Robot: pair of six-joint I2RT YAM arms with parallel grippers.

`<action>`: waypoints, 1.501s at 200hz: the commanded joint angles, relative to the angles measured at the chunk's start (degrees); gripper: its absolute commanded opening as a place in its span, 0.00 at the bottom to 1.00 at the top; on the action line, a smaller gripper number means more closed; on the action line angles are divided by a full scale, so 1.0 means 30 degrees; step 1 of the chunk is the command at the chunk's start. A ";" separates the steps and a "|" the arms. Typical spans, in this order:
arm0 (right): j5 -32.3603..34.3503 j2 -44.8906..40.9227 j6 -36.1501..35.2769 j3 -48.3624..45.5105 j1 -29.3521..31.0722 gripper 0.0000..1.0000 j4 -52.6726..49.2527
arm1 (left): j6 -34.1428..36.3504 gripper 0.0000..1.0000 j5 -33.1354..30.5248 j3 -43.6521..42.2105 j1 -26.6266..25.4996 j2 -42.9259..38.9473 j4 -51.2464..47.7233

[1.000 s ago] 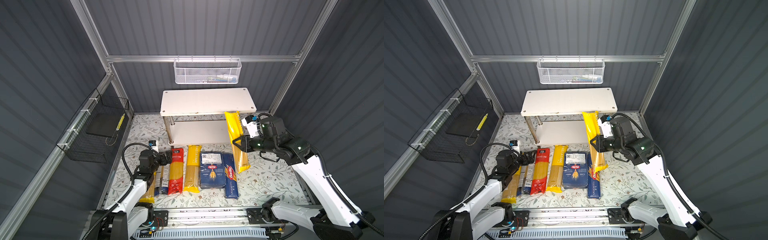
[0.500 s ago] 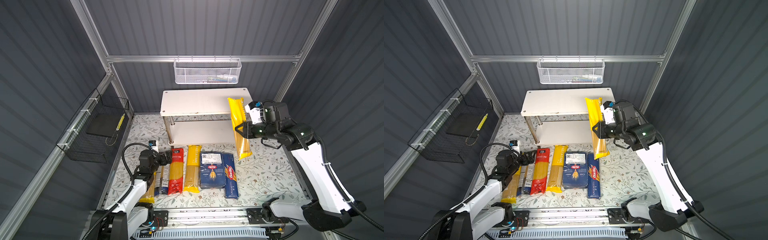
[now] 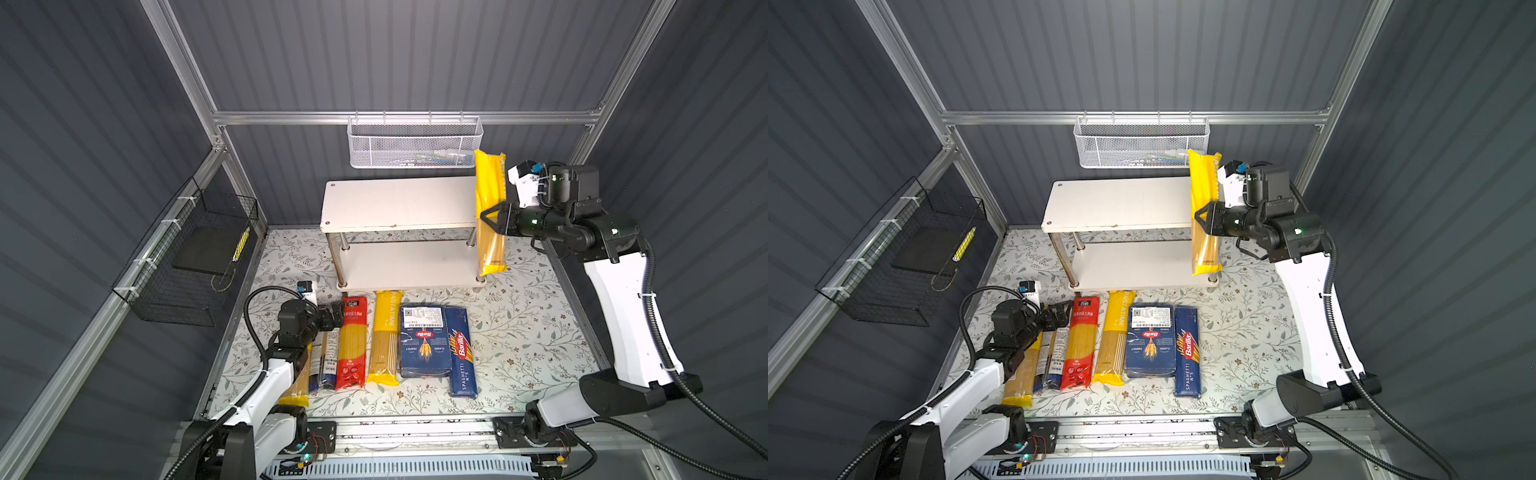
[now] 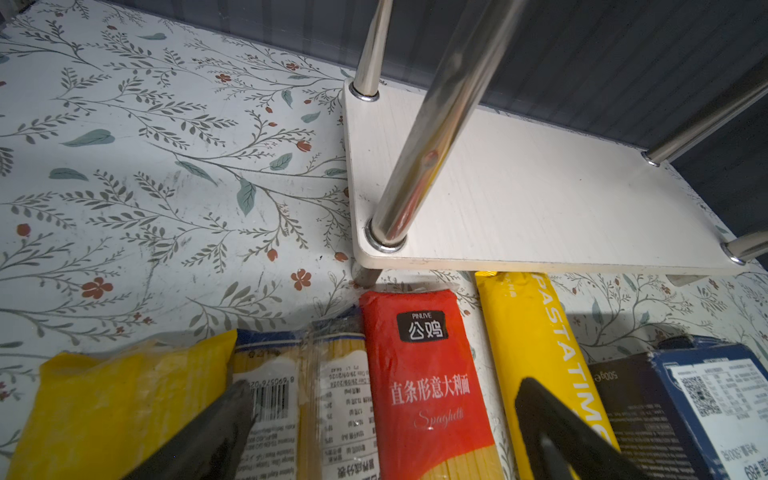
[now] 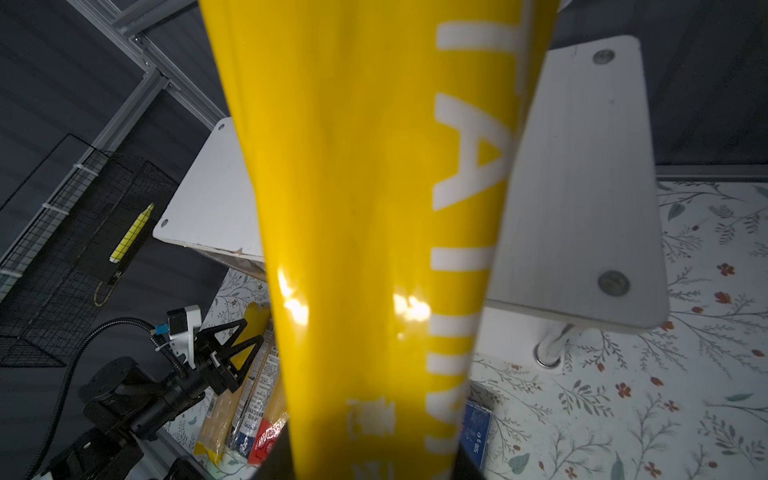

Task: Place and organize the pasta boxes and bags onto the shelf
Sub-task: 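Lift the yellow bag upright with the right gripper toward the shelf, then carry the yellow bag over the top shelf with the right gripper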

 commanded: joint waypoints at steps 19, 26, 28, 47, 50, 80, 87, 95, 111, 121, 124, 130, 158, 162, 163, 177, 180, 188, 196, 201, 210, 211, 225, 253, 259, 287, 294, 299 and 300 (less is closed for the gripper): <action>-0.2224 0.0836 -0.0079 0.1392 -0.0967 0.13 0.2579 | 0.0016 1.00 -0.0066 0.0070 0.0078 -0.0466 -0.0105; -0.2249 0.1087 -0.0100 0.1681 -0.1047 0.13 0.2577 | 0.0012 1.00 -0.0051 0.0048 0.0058 -0.0508 -0.0101; -0.2238 0.1166 -0.0105 0.1770 -0.1059 0.12 0.2569 | -0.0007 1.00 -0.0046 0.0064 0.0073 -0.0512 -0.0101; -0.2401 0.1721 -0.0096 0.2421 -0.1292 0.13 0.2681 | -0.0009 1.00 -0.0107 0.0067 0.0077 -0.0472 -0.0123; -0.2449 0.1800 -0.0106 0.2455 -0.1334 0.13 0.2735 | 0.0006 1.00 -0.0095 0.0070 0.0078 -0.0465 -0.0133; -0.2953 0.2220 0.0008 0.2546 -0.1667 0.13 0.3452 | 0.0003 1.00 -0.0093 0.0128 0.0078 -0.0377 -0.0158; -0.3093 0.2335 0.0039 0.2620 -0.1758 0.13 0.3483 | -0.0013 1.00 -0.0108 0.0127 0.0076 -0.0376 -0.0160; -0.3142 0.2438 0.0094 0.2688 -0.1838 0.13 0.3518 | -0.0013 1.00 -0.0122 0.0125 0.0053 -0.0377 -0.0160; -0.3252 0.2570 0.0182 0.2724 -0.1985 0.13 0.3771 | -0.0013 1.00 -0.0122 0.0128 0.0074 -0.0377 -0.0160; -0.3365 0.2633 0.0298 0.2770 -0.2097 0.13 0.3925 | -0.0013 1.00 -0.0126 0.0166 0.0071 -0.0347 -0.0160; -0.3423 0.2686 0.0324 0.2799 -0.2116 0.13 0.3938 | -0.0013 1.00 -0.0123 0.0170 0.0070 -0.0329 -0.0160; -0.3478 0.2756 0.0358 0.2837 -0.2196 0.14 0.4009 | -0.0013 1.00 -0.0122 0.0173 0.0077 -0.0305 -0.0160; -0.3870 0.3282 0.0745 0.3191 -0.2677 0.14 0.4375 | -0.0013 1.00 -0.0122 0.0187 0.0067 -0.0288 -0.0183; -0.3964 0.3385 0.0799 0.3309 -0.2730 0.14 0.4355 | -0.0013 1.00 -0.0122 0.0183 0.0062 -0.0288 -0.0188; -0.3993 0.3412 0.0800 0.3355 -0.2746 0.14 0.4369 | -0.0013 1.00 -0.0122 0.0185 0.0070 -0.0288 -0.0189; -0.4287 0.3849 0.0889 0.3730 -0.2872 0.14 0.4412 | -0.0013 1.00 -0.0136 0.0187 0.0078 -0.0311 -0.0189; -0.4373 0.3937 0.0874 0.3812 -0.2879 0.14 0.4460 | -0.0013 1.00 -0.0150 0.0187 0.0063 -0.0291 -0.0189; -0.4631 0.4089 0.0789 0.3801 -0.2909 0.14 0.4712 | -0.0013 1.00 -0.0137 0.0187 0.0062 -0.0261 -0.0196; -0.4724 0.4186 0.0779 0.3697 -0.2938 0.14 0.5055 | -0.0013 1.00 -0.0130 0.0187 0.0076 -0.0274 -0.0189; -0.4725 0.4287 0.0848 0.3735 -0.2967 0.14 0.5148 | -0.0013 1.00 -0.0146 0.0172 0.0078 -0.0303 -0.0189; -0.4948 0.4520 0.0943 0.3881 -0.3075 0.14 0.5207 | -0.0011 1.00 -0.0152 0.0184 0.0056 -0.0349 -0.0176; -0.4998 0.4551 0.0945 0.3890 -0.3095 0.14 0.5220 | -0.0012 1.00 -0.0152 0.0171 0.0067 -0.0363 -0.0182; -0.5116 0.4766 0.1152 0.3979 -0.3237 0.15 0.5291 | -0.0013 1.00 -0.0160 0.0173 0.0078 -0.0307 -0.0188; -0.4327 0.5094 0.1101 0.3972 -0.3464 0.15 0.5202 | -0.0013 1.00 -0.0152 0.0187 0.0056 -0.0274 -0.0189; -0.4219 0.5159 0.1094 0.3987 -0.3489 0.15 0.5211 | -0.0013 1.00 -0.0152 0.0187 0.0092 -0.0274 -0.0189; -0.3864 0.5510 0.1066 0.4037 -0.3583 0.17 0.5152 | -0.0035 1.00 -0.0154 0.0187 0.0078 -0.0260 -0.0189; -0.3790 0.5577 0.1066 0.4050 -0.3579 0.17 0.5124 | -0.0035 1.00 -0.0152 0.0187 0.0090 -0.0260 -0.0193; -0.3760 0.5612 0.1065 0.4037 -0.3579 0.18 0.5121 | -0.0042 1.00 -0.0152 0.0187 0.0074 -0.0270 -0.0190; -0.3744 0.5639 0.1065 0.4041 -0.3596 0.18 0.5118 | -0.0042 1.00 -0.0152 0.0202 0.0076 -0.0265 -0.0204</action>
